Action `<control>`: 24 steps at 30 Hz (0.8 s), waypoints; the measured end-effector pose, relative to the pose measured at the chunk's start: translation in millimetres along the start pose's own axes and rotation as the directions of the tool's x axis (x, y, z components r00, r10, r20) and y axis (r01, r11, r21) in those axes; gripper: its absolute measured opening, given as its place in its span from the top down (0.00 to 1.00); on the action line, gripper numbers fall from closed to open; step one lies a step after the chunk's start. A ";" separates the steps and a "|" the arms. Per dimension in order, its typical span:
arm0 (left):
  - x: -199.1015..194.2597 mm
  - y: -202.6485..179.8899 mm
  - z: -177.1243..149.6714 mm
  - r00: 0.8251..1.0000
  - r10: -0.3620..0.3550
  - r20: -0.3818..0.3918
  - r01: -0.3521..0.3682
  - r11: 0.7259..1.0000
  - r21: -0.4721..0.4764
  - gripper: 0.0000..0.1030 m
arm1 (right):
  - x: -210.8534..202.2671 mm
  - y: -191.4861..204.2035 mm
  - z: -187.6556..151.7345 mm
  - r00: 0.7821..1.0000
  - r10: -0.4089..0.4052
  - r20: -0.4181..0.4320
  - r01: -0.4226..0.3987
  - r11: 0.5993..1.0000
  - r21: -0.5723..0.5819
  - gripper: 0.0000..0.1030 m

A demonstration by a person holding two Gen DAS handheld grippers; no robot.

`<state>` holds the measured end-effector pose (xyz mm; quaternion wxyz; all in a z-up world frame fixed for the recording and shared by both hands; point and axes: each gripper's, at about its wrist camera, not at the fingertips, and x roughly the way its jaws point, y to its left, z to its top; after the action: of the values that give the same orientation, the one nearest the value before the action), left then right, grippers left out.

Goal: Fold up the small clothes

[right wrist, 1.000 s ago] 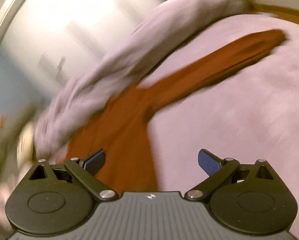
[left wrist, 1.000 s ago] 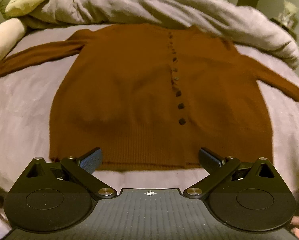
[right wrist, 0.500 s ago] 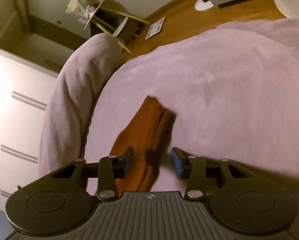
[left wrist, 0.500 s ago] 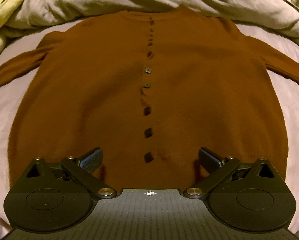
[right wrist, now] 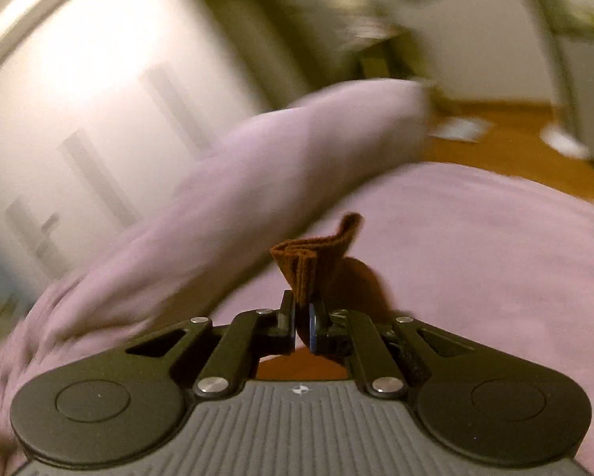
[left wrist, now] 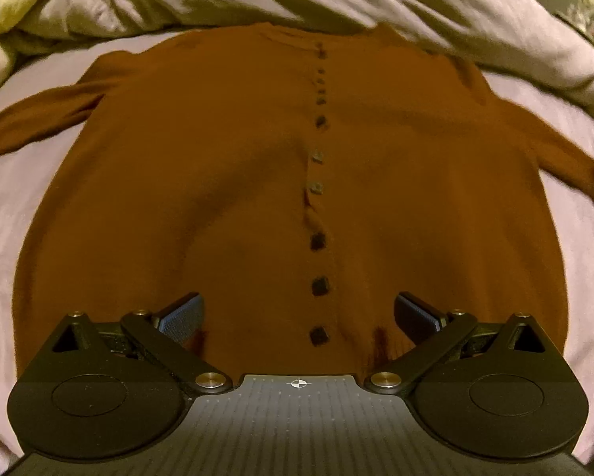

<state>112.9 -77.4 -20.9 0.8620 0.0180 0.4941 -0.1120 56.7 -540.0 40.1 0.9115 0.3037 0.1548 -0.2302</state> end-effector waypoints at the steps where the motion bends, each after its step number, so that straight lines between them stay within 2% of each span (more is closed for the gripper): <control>1: -3.6 3.3 2.0 1.000 -0.004 0.012 0.004 1.000 -0.008 0.00 | -0.7 26.2 -8.8 0.998 0.061 -0.008 -0.062 0.997 -0.054 0.95; 3: -11.2 8.8 7.3 0.999 -0.010 0.039 0.011 1.000 -0.021 0.00 | 3.0 78.1 -34.5 0.983 0.173 -0.059 -0.180 0.974 -0.135 0.95; 5: -16.5 10.9 14.6 0.998 -0.028 0.056 0.030 0.999 -0.033 0.00 | 7.8 115.1 -64.1 0.963 0.239 -0.122 -0.260 0.946 -0.196 0.94; 6: -17.9 11.4 18.6 0.997 -0.043 0.060 0.045 0.998 -0.035 0.00 | 10.6 130.4 -80.9 0.953 0.256 -0.162 -0.288 0.932 -0.221 0.91; 7: -19.3 10.9 23.6 0.996 -0.059 0.064 0.061 0.998 -0.033 0.00 | 14.5 142.0 -97.8 0.943 0.261 -0.208 -0.307 0.922 -0.235 0.81; 8: -20.0 9.7 27.1 0.995 -0.072 0.065 0.073 0.997 -0.028 0.00 | 18.3 147.0 -109.2 0.936 0.254 -0.244 -0.311 0.921 -0.236 0.76; 12: -11.0 -12.7 48.6 0.981 -0.187 0.057 0.188 0.982 0.001 0.00 | 1.2 133.1 -145.1 0.943 0.174 -0.285 -0.229 0.958 -0.175 0.75; 15: 10.6 -42.8 71.0 0.951 -0.308 0.033 0.308 0.951 -0.001 0.00 | -13.7 102.2 -162.6 0.921 0.185 -0.342 -0.218 0.974 -0.062 0.75; 17: 32.6 -65.4 85.2 0.931 -0.364 0.008 0.364 0.931 -0.013 0.00 | -31.6 90.3 -180.3 0.912 0.170 -0.373 -0.210 0.975 -0.069 0.75; 21: 77.7 -93.5 109.7 0.901 -0.431 -0.048 0.425 0.900 -0.098 0.00 | -52.0 76.1 -208.1 0.917 0.185 -0.353 -0.241 0.963 -0.123 0.79; 22: 86.7 -96.6 113.0 0.898 -0.436 -0.059 0.428 0.897 -0.114 0.00 | -52.4 76.1 -208.8 0.917 0.189 -0.353 -0.249 0.959 -0.133 0.80; 24: 104.0 -102.4 116.2 0.905 -0.418 -0.081 0.405 0.903 -0.143 0.00 | -50.0 75.2 -205.8 0.914 0.195 -0.356 -0.257 0.957 -0.136 0.80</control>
<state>240.4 -211.9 -42.4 0.7898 -0.1337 0.5392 -0.2599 23.7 -341.8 -60.6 0.9154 0.2713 0.2929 -0.0525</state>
